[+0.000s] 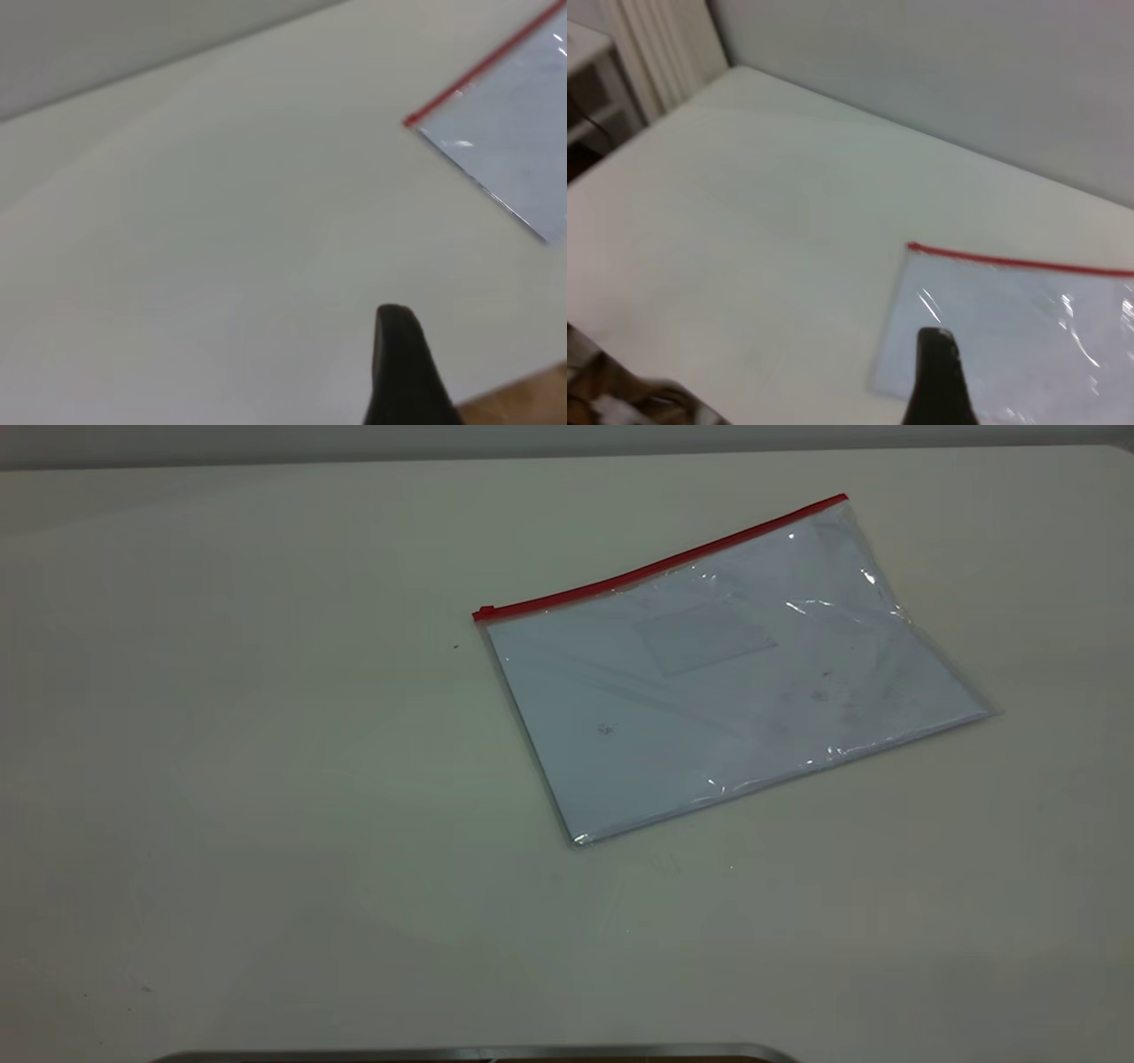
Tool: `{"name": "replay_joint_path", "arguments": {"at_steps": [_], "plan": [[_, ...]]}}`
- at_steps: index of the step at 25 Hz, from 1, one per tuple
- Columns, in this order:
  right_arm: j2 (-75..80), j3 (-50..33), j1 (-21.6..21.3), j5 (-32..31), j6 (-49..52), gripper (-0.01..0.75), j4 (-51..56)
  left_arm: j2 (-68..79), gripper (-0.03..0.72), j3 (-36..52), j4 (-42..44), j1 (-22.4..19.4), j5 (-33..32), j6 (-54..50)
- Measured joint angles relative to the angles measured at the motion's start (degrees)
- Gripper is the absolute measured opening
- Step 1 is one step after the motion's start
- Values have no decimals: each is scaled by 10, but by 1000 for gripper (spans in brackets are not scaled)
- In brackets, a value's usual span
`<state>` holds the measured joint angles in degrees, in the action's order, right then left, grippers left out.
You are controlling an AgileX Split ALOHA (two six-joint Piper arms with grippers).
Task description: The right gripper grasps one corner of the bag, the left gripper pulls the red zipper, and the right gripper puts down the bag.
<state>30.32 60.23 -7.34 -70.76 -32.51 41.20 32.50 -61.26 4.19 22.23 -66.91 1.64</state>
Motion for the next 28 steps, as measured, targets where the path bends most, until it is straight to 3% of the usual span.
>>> {"name": "replay_joint_path", "arguments": {"at_steps": [14,22,28], "plan": [[-222,-229,4,3,113,592,-217,-210,505,226,4,0,0,-7],[-239,-269,107,26,135,592,-270,-213,503,275,6,1,0,-9],[-239,-305,120,53,187,592,-328,-213,503,304,-14,1,0,-12]]}}
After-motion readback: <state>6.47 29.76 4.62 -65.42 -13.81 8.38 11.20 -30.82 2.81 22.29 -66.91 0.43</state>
